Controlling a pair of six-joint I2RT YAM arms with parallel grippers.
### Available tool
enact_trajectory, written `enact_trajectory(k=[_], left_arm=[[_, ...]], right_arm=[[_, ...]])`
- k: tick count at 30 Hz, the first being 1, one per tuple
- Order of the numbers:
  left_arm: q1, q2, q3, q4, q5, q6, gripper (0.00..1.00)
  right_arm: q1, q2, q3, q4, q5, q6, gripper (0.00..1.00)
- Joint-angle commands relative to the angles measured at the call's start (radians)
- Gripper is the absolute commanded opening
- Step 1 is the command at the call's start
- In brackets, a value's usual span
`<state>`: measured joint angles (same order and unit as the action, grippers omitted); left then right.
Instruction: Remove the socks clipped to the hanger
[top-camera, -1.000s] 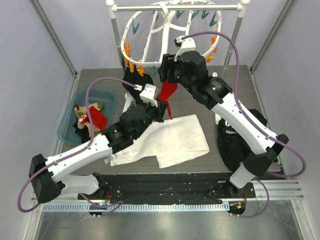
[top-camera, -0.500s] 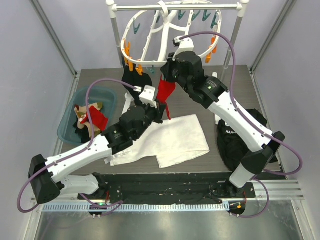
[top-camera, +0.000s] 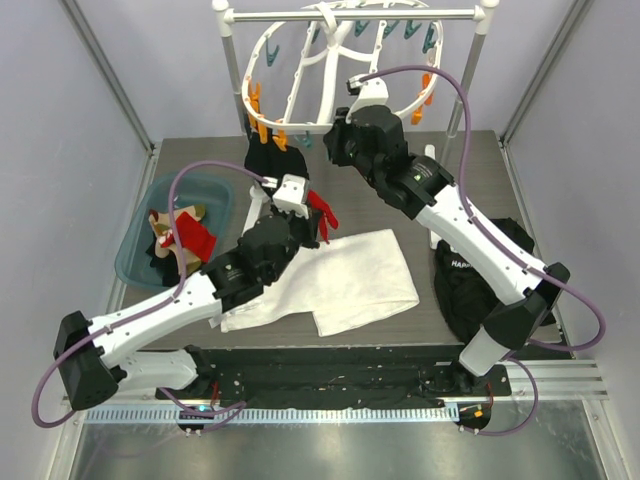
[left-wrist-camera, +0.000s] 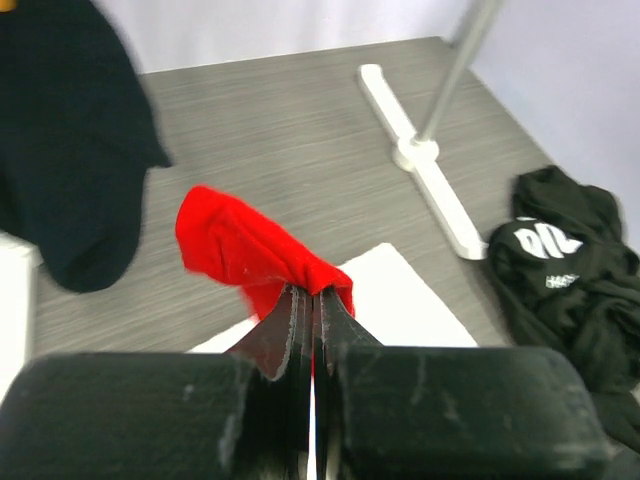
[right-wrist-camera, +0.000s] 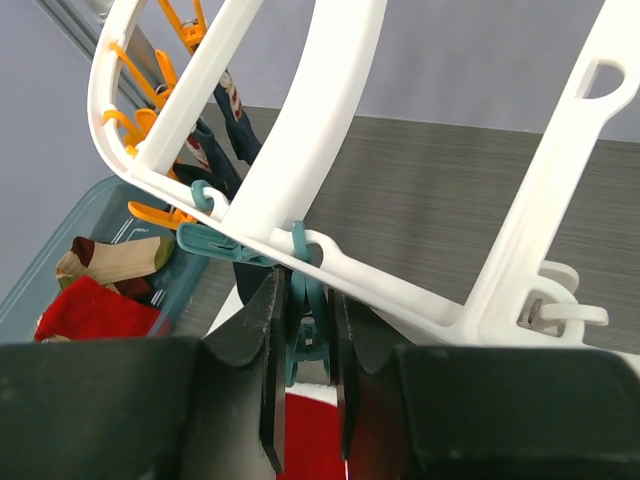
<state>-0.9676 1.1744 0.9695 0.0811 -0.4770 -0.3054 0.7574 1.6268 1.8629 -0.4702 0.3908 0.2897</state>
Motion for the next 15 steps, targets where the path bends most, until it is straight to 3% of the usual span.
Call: enact_trajectory(k=[1, 8, 12, 15], left_arm=[[0.032, -0.059, 0.014, -0.078, -0.138, 0.008, 0.00], [0.274, -0.148, 0.057, -0.358, -0.176, -0.116, 0.00], [0.524, -0.125, 0.121, -0.513, -0.131, -0.193, 0.00], [0.650, -0.075, 0.146, -0.566, -0.092, -0.192, 0.00]], right_arm=[[0.000, -0.084, -0.034, 0.079, 0.034, -0.017, 0.16], [-0.023, -0.122, -0.094, 0.107, 0.039, -0.026, 0.36], [-0.046, -0.140, -0.123, 0.119, 0.045, -0.032, 0.42], [-0.059, -0.150, -0.136, 0.122, 0.042, -0.038, 0.44]])
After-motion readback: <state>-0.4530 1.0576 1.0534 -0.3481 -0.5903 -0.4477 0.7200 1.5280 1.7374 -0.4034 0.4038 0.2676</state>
